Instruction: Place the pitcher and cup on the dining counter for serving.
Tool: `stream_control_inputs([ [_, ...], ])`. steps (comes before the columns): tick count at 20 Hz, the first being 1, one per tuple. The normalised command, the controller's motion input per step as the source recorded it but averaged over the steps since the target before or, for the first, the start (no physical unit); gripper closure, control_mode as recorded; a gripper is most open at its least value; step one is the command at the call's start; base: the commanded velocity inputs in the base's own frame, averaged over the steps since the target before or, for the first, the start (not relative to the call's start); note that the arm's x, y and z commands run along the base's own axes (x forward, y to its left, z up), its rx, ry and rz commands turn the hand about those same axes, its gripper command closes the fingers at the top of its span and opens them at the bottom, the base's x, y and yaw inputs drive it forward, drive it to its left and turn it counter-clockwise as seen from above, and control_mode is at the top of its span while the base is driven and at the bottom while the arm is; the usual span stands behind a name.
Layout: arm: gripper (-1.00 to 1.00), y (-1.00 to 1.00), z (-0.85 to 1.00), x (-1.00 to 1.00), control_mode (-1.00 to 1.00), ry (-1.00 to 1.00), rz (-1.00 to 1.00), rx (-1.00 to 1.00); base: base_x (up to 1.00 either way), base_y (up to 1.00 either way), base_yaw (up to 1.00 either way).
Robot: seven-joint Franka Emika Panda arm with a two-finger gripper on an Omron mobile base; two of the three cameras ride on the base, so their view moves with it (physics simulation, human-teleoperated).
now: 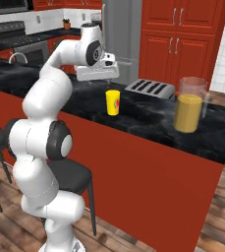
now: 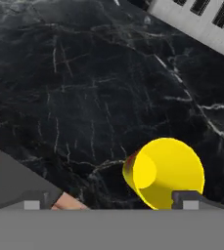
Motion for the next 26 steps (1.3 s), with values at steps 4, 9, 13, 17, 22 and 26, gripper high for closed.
stream_control_inputs([
  [4,-1.0,0.41,0.3,-0.96,-1.0,-0.15,-0.09,0.0,0.0,0.0,0.0],
  [9,-1.0,0.64,-0.22,-1.0,-1.0,-0.26,-0.05,-0.01,0.0,0.0,0.0],
  [13,-1.0,0.67,-0.89,-1.0,-1.0,-0.32,0.0,-0.03,0.0,0.0,0.0],
  [17,-1.0,0.51,-1.0,-1.0,-1.0,-0.33,0.0,-0.01,0.0,0.0,0.0],
  [22,-1.0,0.17,-1.0,-1.0,-1.0,-0.28,0.0,0.0,0.0,0.0,0.0],
  [26,-1.0,-0.12,-0.59,-1.0,-1.0,-0.24,-0.04,0.0,0.0,0.0,0.0],
])
